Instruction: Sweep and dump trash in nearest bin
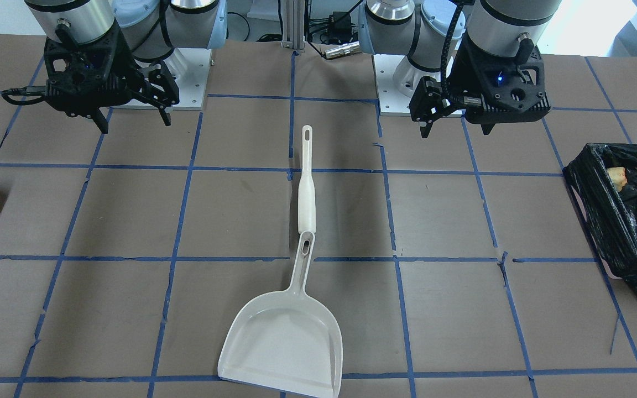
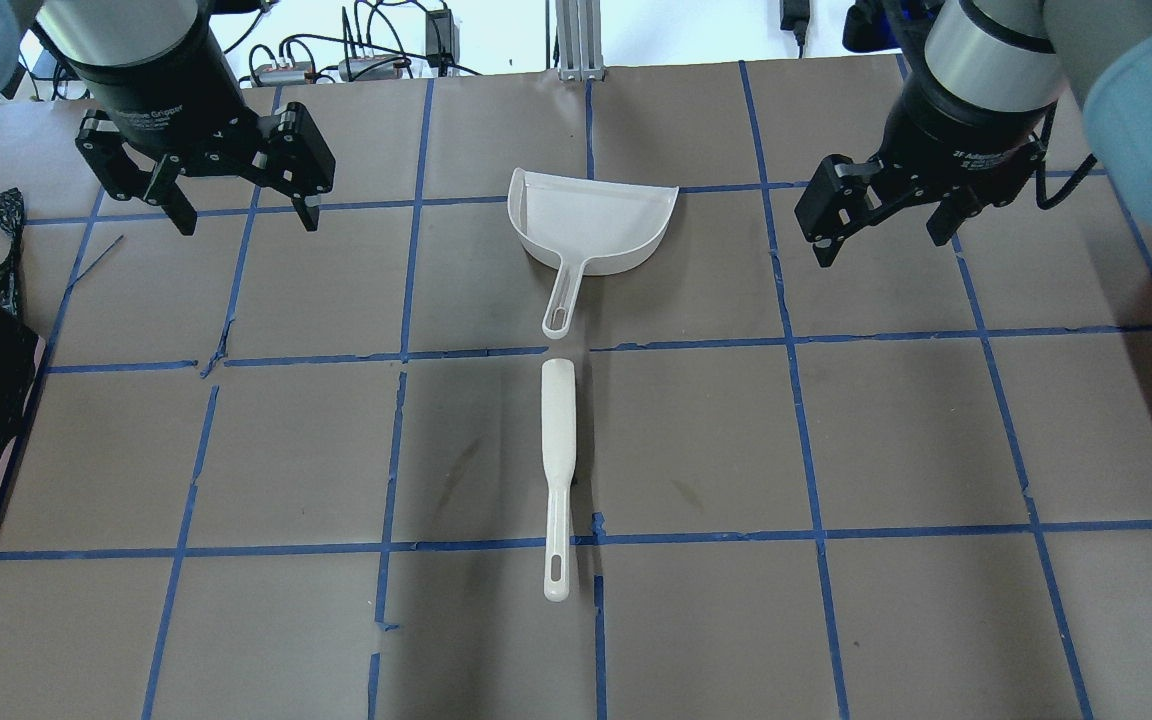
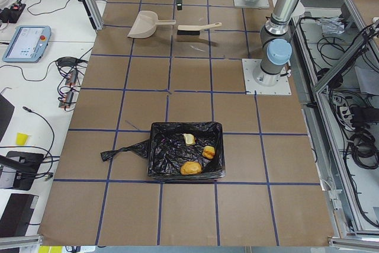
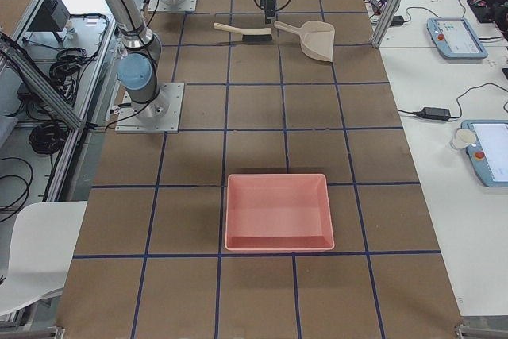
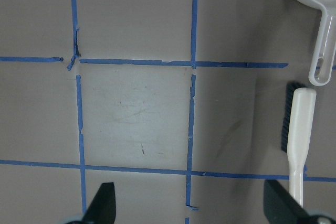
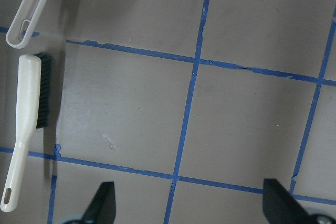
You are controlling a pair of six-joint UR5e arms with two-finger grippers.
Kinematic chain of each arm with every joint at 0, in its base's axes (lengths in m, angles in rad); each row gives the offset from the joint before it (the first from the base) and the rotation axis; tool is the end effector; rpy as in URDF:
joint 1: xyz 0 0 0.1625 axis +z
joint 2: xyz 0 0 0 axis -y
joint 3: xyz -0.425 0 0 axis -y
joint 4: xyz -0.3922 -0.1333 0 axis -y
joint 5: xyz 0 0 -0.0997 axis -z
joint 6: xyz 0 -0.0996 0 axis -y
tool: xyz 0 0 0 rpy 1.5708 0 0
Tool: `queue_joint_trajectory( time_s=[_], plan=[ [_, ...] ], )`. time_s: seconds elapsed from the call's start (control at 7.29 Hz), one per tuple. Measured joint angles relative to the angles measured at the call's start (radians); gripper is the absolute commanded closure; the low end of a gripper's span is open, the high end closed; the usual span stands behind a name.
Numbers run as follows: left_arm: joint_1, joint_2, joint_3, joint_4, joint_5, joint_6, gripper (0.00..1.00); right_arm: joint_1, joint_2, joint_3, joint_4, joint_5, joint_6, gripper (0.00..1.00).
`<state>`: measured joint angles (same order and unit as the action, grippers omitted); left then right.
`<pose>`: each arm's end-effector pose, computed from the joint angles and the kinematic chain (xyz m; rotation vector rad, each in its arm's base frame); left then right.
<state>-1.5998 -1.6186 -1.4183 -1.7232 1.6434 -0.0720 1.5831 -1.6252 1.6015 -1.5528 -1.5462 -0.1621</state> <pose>-0.1407 -0.5013 0.5240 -0.0633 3.0653 0.0674 0.1415 -0.4675 0.4972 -0.2716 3.1056 -0.0117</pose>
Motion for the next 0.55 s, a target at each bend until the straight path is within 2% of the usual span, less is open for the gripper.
queue_joint_trajectory(
  time_s=[0.55],
  plan=[
    [0.0, 0.0, 0.001, 0.001, -0.016, 0.0, 0.0, 0.0, 0.001, 0.0, -0.001, 0.0, 0.001, 0.0]
  ],
)
